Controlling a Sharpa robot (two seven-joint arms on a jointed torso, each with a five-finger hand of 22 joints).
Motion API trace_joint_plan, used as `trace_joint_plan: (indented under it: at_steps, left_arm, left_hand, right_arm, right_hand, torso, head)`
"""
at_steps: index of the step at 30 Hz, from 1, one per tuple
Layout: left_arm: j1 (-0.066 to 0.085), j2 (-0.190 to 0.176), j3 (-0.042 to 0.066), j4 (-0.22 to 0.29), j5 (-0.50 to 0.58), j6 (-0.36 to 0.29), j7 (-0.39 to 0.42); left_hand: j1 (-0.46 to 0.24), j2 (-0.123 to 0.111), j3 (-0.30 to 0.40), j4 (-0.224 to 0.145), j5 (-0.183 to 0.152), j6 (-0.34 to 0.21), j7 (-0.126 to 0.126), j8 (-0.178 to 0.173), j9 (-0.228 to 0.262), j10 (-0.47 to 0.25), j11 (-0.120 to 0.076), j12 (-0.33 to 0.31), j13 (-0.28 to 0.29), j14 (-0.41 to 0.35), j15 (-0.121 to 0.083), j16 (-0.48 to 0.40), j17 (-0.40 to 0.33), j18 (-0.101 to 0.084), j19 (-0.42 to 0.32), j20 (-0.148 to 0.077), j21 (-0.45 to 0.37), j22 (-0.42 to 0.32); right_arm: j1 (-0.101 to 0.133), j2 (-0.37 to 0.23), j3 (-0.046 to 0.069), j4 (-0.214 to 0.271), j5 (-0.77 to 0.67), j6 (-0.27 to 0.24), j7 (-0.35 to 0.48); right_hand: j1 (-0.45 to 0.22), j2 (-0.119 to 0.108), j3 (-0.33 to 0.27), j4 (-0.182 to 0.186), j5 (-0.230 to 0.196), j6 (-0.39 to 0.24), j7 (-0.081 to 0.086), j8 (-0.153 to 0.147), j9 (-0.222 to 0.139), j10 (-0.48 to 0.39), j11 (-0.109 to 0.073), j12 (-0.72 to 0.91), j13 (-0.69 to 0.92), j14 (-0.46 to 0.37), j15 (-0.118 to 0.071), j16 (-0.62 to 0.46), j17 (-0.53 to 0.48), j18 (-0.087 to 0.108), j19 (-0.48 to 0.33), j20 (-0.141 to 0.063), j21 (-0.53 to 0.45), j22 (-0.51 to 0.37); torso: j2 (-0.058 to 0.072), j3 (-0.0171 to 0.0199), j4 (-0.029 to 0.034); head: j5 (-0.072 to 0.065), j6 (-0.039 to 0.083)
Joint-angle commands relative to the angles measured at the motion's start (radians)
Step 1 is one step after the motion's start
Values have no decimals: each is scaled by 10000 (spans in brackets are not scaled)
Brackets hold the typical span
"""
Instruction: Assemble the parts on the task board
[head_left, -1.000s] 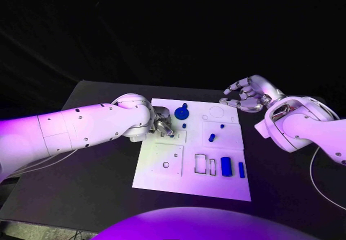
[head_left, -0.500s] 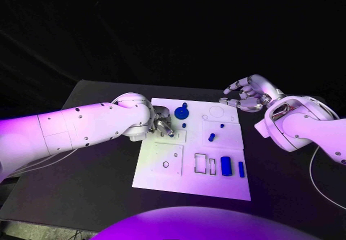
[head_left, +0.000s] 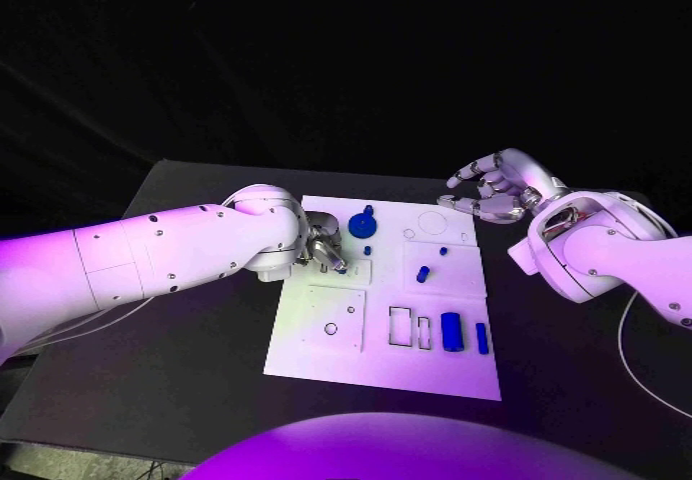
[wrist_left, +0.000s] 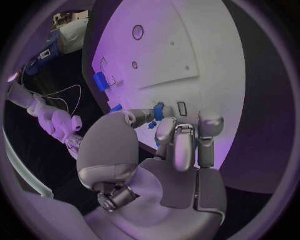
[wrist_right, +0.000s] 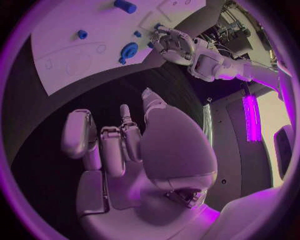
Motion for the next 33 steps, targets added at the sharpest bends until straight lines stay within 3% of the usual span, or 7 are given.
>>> trace_joint_plan:
  at_steps: [1,22,33]
  left_arm:
    - [-41,10,-20,-22,-126,348,-77]
    - [-36,78,12,-52,-135,455,-78]
    - [-32,106,13,-108,-2,664,-98]
  left_hand:
    - [-49,65,1916,-1898,52,188,-208,50,15,-14,-39,-33,-10,822,-87,63,1694,-66,82,16,47,9]
    - [-54,72,1933,-1921,49,193,-210,53,18,6,-41,-23,13,823,-89,63,1695,-65,77,13,44,0]
    - [-701,158,1730,-1628,-67,292,-271,51,24,84,-71,-25,-31,828,-103,64,1698,-74,76,20,16,0]
  right_arm:
    - [-6,4,0,2,-61,49,-2]
    - [-11,16,0,-14,-62,58,-6]
    - [-12,16,0,-24,-63,68,-14]
  right_hand:
    - [-121,14,-49,-6,39,-69,-24,33,10,-78,-23,-30,832,607,-76,-54,672,133,-72,2,-59,26]
    - [-154,28,-57,-6,40,-78,-26,54,11,-76,-25,-31,828,608,-77,-56,675,131,-64,0,-60,29]
    - [-170,35,-60,-7,41,-85,-27,67,12,-74,-26,-31,828,610,-78,-56,677,132,-62,-1,-65,27]
  torso:
    - [0,-1,-3]
    - [-8,1,1]
    - [-9,1,4]
  head:
    - [-10,-2]
    - [-28,-26]
    - [-34,-43]
